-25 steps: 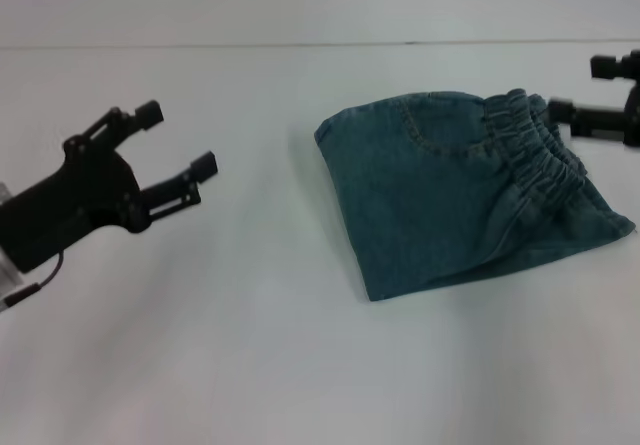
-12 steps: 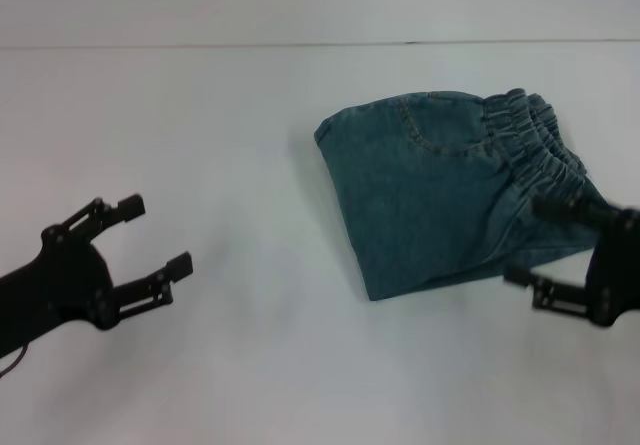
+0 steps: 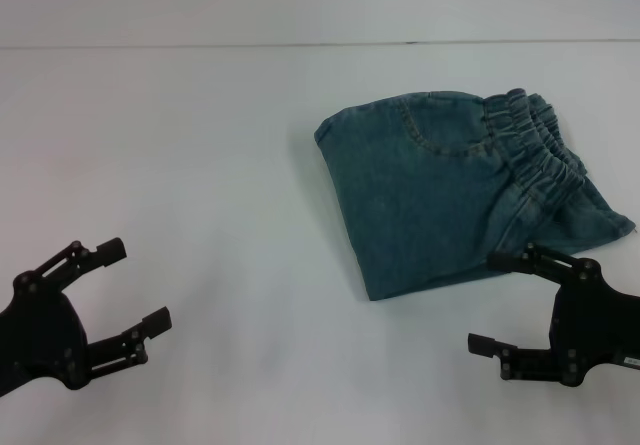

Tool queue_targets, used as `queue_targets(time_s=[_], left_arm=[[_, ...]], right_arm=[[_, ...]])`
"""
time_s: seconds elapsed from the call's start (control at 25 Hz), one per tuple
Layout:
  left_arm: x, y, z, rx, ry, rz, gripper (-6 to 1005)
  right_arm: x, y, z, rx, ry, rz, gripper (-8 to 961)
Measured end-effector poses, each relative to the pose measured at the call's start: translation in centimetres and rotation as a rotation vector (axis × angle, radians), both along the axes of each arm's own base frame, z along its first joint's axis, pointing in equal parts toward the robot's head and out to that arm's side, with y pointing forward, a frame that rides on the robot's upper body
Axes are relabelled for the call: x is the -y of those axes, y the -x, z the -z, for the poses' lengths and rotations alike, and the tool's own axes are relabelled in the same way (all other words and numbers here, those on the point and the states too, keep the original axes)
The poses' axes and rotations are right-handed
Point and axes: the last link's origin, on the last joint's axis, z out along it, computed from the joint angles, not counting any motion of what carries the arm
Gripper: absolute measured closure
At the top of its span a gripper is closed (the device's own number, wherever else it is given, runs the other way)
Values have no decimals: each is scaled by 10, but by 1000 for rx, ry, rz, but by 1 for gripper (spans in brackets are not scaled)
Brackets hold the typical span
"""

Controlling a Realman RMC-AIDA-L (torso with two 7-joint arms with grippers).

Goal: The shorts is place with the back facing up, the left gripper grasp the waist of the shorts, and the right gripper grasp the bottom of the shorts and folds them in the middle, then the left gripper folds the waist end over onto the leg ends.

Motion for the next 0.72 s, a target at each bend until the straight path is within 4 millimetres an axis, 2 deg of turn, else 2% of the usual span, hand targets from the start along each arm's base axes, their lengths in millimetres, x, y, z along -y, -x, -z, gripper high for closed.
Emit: queue_targets(time_s=[0.32,0.72], left_arm=[[0,7,9,-23,16,-53,66],[3,6,12,-30,48,-39,66]], right_arm=[[-5,5,2,5,16,-16,29],[-15,14,9,21,55,-50,29]])
